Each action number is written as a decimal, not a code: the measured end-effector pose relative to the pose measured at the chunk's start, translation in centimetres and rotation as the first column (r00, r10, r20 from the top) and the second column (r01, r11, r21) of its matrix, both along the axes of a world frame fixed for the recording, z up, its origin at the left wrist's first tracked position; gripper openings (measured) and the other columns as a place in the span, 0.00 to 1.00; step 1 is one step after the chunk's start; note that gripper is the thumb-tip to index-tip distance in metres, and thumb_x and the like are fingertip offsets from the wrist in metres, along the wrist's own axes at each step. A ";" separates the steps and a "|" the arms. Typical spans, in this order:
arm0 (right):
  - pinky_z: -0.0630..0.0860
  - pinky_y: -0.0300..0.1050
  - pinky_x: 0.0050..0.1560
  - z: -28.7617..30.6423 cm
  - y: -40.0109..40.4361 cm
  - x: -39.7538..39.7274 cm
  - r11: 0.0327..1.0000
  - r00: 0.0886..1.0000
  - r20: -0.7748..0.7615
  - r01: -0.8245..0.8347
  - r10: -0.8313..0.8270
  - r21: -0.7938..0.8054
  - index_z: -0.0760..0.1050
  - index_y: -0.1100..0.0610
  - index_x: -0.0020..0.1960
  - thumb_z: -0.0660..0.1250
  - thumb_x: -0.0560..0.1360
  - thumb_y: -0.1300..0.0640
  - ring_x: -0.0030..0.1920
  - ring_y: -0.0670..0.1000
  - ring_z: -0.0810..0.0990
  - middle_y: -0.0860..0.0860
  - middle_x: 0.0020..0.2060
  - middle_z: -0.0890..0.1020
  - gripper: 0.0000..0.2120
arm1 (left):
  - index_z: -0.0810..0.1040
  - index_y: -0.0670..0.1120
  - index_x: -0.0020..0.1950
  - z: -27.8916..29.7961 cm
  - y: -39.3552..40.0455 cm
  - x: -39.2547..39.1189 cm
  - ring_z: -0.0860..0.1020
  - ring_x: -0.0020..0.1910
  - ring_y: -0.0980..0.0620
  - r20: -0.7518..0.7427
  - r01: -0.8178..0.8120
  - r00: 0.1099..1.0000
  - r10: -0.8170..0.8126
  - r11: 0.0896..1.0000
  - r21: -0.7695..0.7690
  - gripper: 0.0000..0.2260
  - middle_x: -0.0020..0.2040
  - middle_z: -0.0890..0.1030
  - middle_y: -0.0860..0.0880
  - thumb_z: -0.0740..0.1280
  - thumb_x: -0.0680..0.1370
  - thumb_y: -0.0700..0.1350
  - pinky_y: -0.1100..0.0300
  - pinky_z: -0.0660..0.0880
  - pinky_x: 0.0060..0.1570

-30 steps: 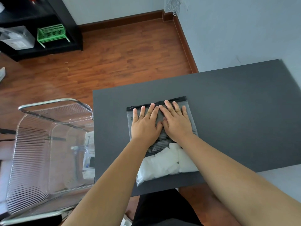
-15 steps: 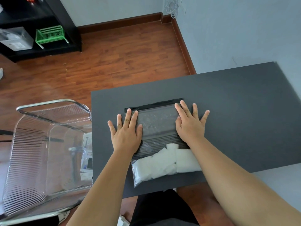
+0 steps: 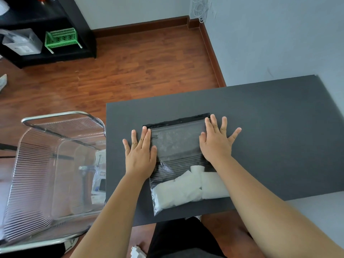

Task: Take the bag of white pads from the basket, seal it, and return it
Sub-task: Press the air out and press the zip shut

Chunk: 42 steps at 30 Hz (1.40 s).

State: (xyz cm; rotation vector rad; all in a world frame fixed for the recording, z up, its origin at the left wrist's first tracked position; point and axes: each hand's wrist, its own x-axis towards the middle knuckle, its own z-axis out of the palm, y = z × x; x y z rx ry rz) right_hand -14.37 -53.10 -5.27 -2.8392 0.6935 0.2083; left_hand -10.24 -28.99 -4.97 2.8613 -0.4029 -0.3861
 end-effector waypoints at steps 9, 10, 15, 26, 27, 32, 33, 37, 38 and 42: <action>0.36 0.58 0.74 0.0 4.8 1.5 0.917 0.922 0.101 -0.383 0.373 0.107 0.61 0.54 0.76 0.56 0.79 0.54 0.78 0.56 0.50 0.47 0.78 0.58 0.25 | 0.57 0.46 0.79 0.9 -4.0 0.3 0.47 0.79 0.41 0.029 0.215 0.976 -0.214 0.976 -0.038 0.24 0.81 0.47 0.48 0.53 0.83 0.49 0.44 0.44 0.75; 0.37 0.58 0.74 -0.1 4.8 1.5 0.918 0.923 0.100 -0.382 0.373 0.109 0.61 0.53 0.76 0.56 0.79 0.54 0.78 0.56 0.51 0.47 0.78 0.58 0.25 | 0.56 0.46 0.79 0.7 -4.1 0.5 0.47 0.79 0.41 0.021 0.217 0.976 -0.216 0.976 -0.023 0.24 0.81 0.47 0.48 0.52 0.83 0.49 0.45 0.44 0.75; 0.37 0.60 0.74 -0.2 4.7 1.2 0.917 0.918 0.114 -0.390 0.380 0.083 0.61 0.52 0.76 0.57 0.79 0.55 0.78 0.57 0.52 0.47 0.78 0.60 0.25 | 0.53 0.49 0.80 -0.2 -4.2 0.4 0.48 0.79 0.44 0.006 0.194 0.981 -0.194 0.981 -0.013 0.24 0.81 0.50 0.51 0.50 0.83 0.50 0.47 0.44 0.75; 0.22 0.59 0.67 0.4 5.2 1.5 0.907 0.903 0.109 -0.420 0.416 0.016 0.65 0.57 0.73 0.58 0.78 0.56 0.77 0.60 0.57 0.51 0.76 0.65 0.23 | 0.47 0.49 0.80 -0.2 -4.2 1.2 0.49 0.79 0.41 -0.008 0.286 0.957 -0.289 0.942 0.173 0.25 0.81 0.49 0.48 0.46 0.83 0.52 0.48 0.41 0.75; 0.22 0.58 0.67 0.4 5.4 1.5 0.907 0.901 0.113 -0.422 0.418 0.014 0.65 0.57 0.73 0.58 0.79 0.57 0.77 0.60 0.57 0.51 0.75 0.65 0.23 | 0.47 0.49 0.80 -0.3 -4.3 1.2 0.49 0.79 0.40 -0.009 0.290 0.956 -0.293 0.940 0.179 0.25 0.81 0.48 0.48 0.46 0.83 0.52 0.48 0.41 0.75; 0.22 0.52 0.68 0.1 5.6 1.6 0.908 0.902 0.134 -0.418 0.411 0.024 0.63 0.58 0.74 0.57 0.79 0.57 0.77 0.59 0.57 0.51 0.76 0.65 0.24 | 0.45 0.48 0.80 -0.3 -4.7 1.5 0.48 0.79 0.40 -0.018 0.300 0.953 -0.303 0.934 0.194 0.25 0.81 0.47 0.47 0.46 0.84 0.52 0.48 0.42 0.75; 0.22 0.53 0.68 0.2 5.5 1.6 0.912 0.905 0.136 -0.409 0.402 0.028 0.63 0.57 0.74 0.57 0.79 0.57 0.77 0.59 0.56 0.50 0.76 0.64 0.24 | 0.45 0.49 0.80 -0.1 -4.6 1.5 0.48 0.79 0.40 -0.021 0.298 0.954 -0.300 0.934 0.194 0.25 0.81 0.47 0.48 0.46 0.84 0.52 0.48 0.42 0.75; 0.32 0.59 0.73 0.1 4.9 0.6 0.923 0.927 0.141 -0.364 0.347 0.122 0.57 0.53 0.77 0.55 0.79 0.56 0.78 0.55 0.49 0.46 0.78 0.58 0.27 | 0.51 0.52 0.80 0.6 -4.1 1.4 0.49 0.79 0.44 -0.029 0.258 0.966 -0.257 0.964 0.063 0.24 0.81 0.50 0.51 0.49 0.83 0.51 0.45 0.43 0.75; 0.36 0.60 0.74 0.1 4.8 0.3 0.925 0.936 0.156 -0.341 0.316 0.171 0.57 0.53 0.78 0.54 0.79 0.56 0.78 0.54 0.49 0.46 0.78 0.58 0.27 | 0.56 0.52 0.79 0.8 -4.1 1.5 0.51 0.79 0.46 -0.030 0.220 0.975 -0.220 0.975 -0.019 0.23 0.80 0.54 0.52 0.50 0.83 0.50 0.45 0.44 0.76; 0.43 0.57 0.75 0.8 4.6 1.0 0.933 0.935 0.314 -0.250 0.164 0.257 0.66 0.56 0.74 0.57 0.79 0.59 0.73 0.55 0.66 0.56 0.67 0.76 0.23 | 0.79 0.48 0.64 1.9 -3.7 2.9 0.75 0.66 0.51 0.039 -0.094 0.992 0.118 0.920 -0.381 0.13 0.68 0.77 0.50 0.62 0.81 0.46 0.48 0.55 0.75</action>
